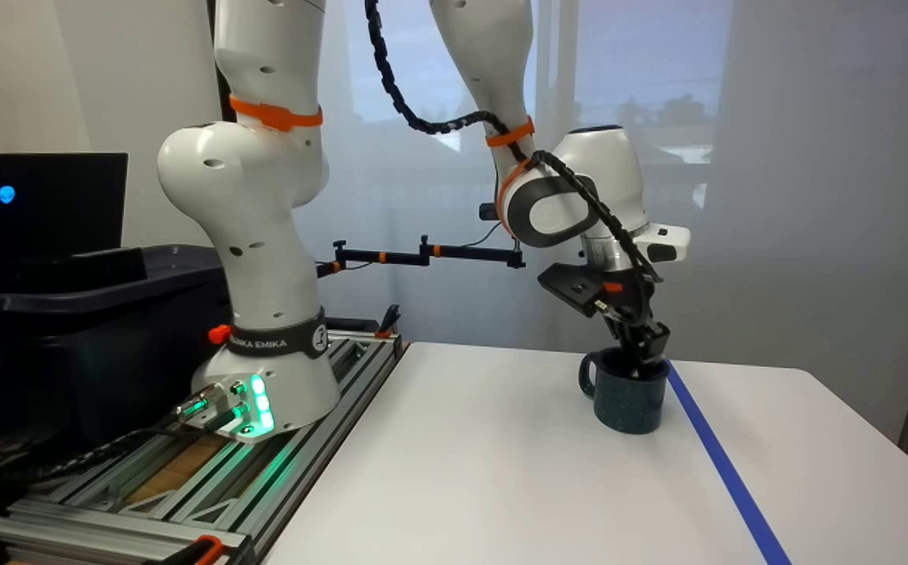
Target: Take the marker out of the mug.
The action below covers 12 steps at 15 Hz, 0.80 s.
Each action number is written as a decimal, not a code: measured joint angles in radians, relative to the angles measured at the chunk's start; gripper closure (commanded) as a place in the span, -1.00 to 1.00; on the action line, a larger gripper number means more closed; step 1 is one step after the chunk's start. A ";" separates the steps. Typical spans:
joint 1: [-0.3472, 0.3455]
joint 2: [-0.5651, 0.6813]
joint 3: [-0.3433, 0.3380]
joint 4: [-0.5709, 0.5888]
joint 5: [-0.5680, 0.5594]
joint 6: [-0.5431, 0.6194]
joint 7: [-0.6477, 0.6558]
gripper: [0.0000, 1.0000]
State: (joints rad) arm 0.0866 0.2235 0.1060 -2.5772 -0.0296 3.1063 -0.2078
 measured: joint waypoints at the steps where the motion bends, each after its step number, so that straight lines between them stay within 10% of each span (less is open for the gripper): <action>1: -0.001 0.007 0.004 -0.001 0.000 0.025 -0.002 0.90; 6: -0.052 0.025 0.082 -0.002 -0.017 0.096 -0.022 0.90; 12: -0.369 -0.047 0.413 0.009 -0.001 0.048 -0.060 0.90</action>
State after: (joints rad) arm -0.2820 0.1769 0.5189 -2.5683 -0.0307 3.1546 -0.2680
